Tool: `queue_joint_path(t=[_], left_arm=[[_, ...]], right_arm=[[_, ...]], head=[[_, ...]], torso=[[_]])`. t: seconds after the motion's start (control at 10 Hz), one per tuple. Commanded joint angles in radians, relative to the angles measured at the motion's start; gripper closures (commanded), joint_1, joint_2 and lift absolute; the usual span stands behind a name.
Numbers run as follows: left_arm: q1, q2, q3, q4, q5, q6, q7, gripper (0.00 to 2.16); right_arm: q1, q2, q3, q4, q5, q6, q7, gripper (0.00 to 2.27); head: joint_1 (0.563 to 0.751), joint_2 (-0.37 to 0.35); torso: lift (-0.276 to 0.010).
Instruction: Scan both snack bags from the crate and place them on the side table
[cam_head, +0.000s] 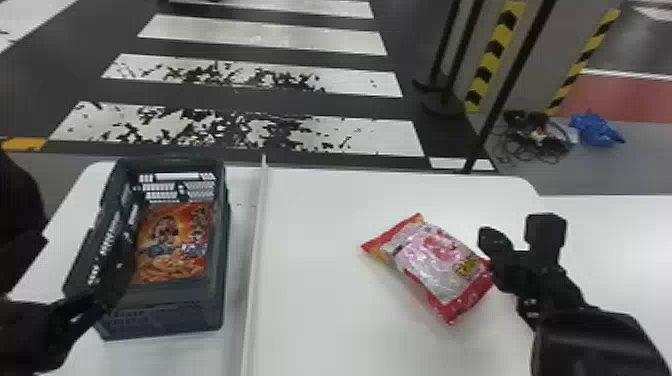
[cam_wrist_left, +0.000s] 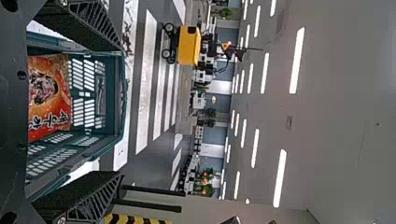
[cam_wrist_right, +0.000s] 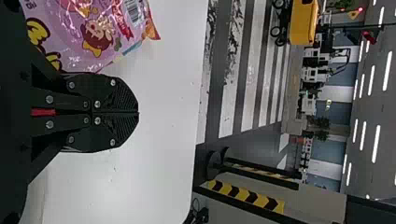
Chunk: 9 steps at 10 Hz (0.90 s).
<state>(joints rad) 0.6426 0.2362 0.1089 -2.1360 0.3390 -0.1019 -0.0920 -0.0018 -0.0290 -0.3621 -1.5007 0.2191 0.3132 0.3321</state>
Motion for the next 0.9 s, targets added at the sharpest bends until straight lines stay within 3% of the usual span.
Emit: queue_joint_path(t=[0.0,0.3,0.8], left_arm=[[-0.001,0.0,0.0,0.001,0.0,0.0,0.0,0.04],[-0.003,0.0,0.0,0.005,0.002,0.0,0.0,0.04],[-0.003,0.0,0.0,0.007,0.002,0.0,0.0,0.04]], right_arm=[[-0.021,0.0,-0.011,0.04,0.046,-0.001,-0.001,2.13],[-0.034,-0.002,-0.012,0.063,0.117,0.024,0.002,2.13],[0.019,0.001,0.006,0.002,0.132,0.113,0.01,2.13]], head=[[0.695,-0.136],[0.695,-0.15],[0.695,-0.156]], torso=[[-0.098],[-0.098],[-0.098]])
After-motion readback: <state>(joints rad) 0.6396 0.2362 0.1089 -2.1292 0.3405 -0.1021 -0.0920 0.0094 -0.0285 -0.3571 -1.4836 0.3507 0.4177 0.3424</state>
